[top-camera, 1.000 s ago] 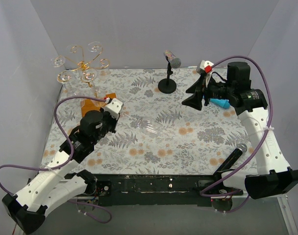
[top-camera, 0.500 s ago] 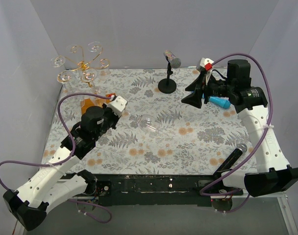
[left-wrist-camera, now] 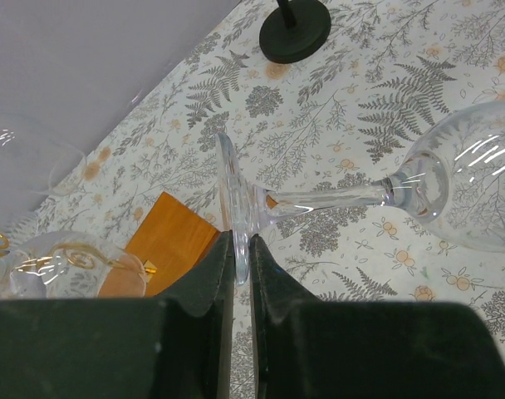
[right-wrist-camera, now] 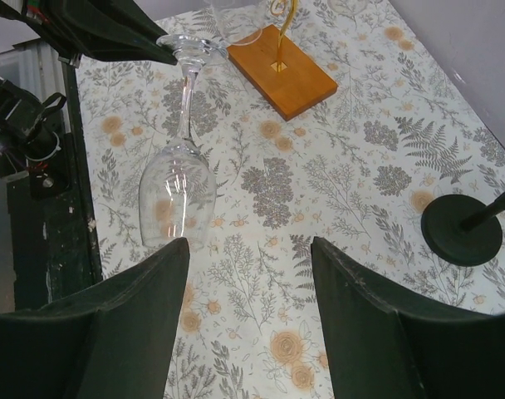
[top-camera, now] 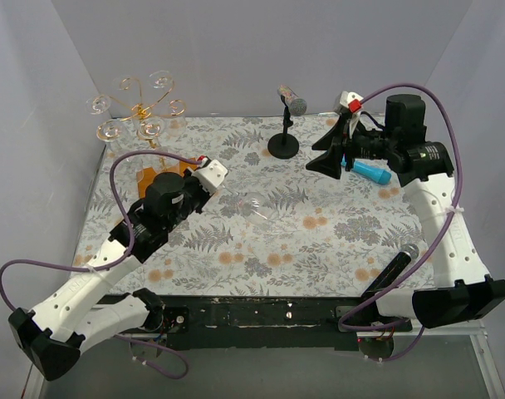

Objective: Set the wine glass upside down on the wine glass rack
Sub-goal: Turn the wine glass upside down at the wine rack.

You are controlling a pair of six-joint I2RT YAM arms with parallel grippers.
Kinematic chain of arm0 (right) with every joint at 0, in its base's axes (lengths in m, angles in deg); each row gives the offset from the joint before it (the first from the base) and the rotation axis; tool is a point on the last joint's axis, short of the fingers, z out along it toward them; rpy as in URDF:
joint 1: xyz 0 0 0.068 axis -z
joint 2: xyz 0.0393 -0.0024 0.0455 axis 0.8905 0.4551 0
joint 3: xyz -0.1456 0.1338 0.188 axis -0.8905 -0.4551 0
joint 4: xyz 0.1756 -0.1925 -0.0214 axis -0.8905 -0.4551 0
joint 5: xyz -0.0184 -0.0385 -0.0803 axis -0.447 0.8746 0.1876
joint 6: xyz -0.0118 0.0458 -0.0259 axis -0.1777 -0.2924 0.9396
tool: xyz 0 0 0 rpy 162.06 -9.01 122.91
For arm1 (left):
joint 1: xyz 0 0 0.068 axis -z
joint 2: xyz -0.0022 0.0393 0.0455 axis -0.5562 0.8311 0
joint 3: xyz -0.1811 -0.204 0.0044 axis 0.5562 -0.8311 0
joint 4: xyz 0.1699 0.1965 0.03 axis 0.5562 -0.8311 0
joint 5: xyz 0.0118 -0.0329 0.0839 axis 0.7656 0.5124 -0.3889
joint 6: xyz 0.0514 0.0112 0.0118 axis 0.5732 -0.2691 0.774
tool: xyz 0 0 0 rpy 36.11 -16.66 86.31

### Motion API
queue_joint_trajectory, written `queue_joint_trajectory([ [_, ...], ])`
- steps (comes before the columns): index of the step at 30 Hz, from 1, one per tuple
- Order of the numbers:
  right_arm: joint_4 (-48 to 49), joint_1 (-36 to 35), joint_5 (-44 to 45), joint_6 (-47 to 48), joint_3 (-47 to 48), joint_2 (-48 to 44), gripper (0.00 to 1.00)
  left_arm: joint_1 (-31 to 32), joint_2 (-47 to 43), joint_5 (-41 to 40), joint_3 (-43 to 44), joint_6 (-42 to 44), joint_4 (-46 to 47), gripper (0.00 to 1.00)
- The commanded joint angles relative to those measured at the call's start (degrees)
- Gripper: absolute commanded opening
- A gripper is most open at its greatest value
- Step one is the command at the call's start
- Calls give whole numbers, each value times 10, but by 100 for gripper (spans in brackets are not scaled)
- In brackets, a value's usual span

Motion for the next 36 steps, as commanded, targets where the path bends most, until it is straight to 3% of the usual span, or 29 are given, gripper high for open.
queue_joint_trajectory([
  [1,18,3,-16,-17,27,3,68,22,1,-12,37,20,50,0],
  [13,52,3,-27,-56,27,18,68,95,33,-97,49,83,86,0],
  [25,124,3,-102,-157,34,59,67,184,60,-177,28,207,199,0],
  [32,259,-1,-140,-332,-14,72,66,255,98,-250,-57,400,426,0],
  [36,390,-3,-139,-458,-78,52,66,280,139,-270,-88,512,558,0],
])
